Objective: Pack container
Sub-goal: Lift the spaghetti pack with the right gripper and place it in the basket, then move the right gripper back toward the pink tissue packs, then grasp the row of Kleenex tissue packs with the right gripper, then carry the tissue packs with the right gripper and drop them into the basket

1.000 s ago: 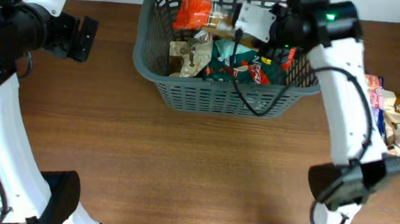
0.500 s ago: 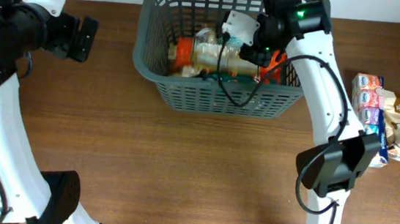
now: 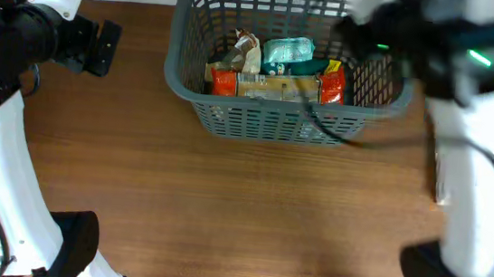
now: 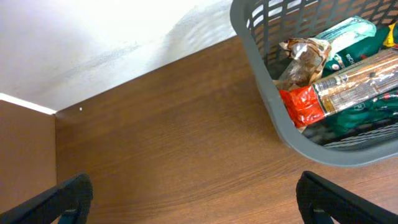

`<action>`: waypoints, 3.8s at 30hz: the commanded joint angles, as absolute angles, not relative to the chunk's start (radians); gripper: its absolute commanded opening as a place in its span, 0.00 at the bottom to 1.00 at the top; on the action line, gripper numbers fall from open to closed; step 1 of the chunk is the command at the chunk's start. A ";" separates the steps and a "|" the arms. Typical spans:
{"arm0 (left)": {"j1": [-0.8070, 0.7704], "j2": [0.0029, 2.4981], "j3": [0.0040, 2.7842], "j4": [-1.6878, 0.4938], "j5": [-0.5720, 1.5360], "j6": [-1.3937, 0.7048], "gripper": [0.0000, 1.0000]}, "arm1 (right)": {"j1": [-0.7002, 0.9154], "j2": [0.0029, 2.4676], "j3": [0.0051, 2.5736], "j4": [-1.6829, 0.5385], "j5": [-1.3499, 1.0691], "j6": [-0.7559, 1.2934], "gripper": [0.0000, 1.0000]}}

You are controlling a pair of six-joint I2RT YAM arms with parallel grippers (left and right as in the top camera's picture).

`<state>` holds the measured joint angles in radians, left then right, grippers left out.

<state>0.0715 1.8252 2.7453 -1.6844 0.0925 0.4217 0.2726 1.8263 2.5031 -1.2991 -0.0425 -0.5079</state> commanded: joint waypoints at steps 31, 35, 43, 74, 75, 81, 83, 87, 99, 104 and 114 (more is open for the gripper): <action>0.075 1.823 2.746 -1.687 0.089 0.412 0.99 | -0.478 1.690 1.353 -0.785 -0.017 -0.201 0.81; 0.075 1.823 2.746 -1.687 0.089 0.412 0.99 | -0.477 1.780 1.353 -0.774 -0.018 -0.205 0.81; 0.075 1.823 2.746 -1.687 0.089 0.412 0.99 | -0.478 1.868 1.353 -0.747 -0.010 -0.205 0.82; 0.075 1.823 2.746 -1.687 0.089 0.412 0.99 | -0.478 1.900 1.631 -0.945 -0.350 -0.057 0.23; 0.075 1.823 2.746 -1.687 0.089 0.412 0.99 | -0.478 1.882 1.699 -0.986 -0.405 -0.041 0.22; 0.075 1.823 2.746 -1.687 0.089 0.412 0.99 | -0.450 1.783 2.127 -1.194 -0.591 -0.013 0.08; 0.075 1.823 2.746 -1.687 0.089 0.412 0.99 | -0.422 1.755 2.258 -1.242 -0.591 -0.014 0.04; 0.075 1.823 2.746 -1.687 0.089 0.412 0.99 | -0.339 1.704 2.456 -1.295 -0.590 -0.056 0.04; 0.075 1.823 2.746 -1.687 0.089 0.412 0.99 | 0.144 1.704 2.523 -1.347 -0.266 -0.548 0.04; 0.075 1.823 2.746 -1.687 0.089 0.412 0.99 | 0.252 1.831 2.523 -1.346 -0.233 -0.847 0.04; 0.075 1.823 2.746 -1.687 0.089 0.412 0.99 | 0.287 2.162 2.523 -1.284 -0.121 -0.972 0.04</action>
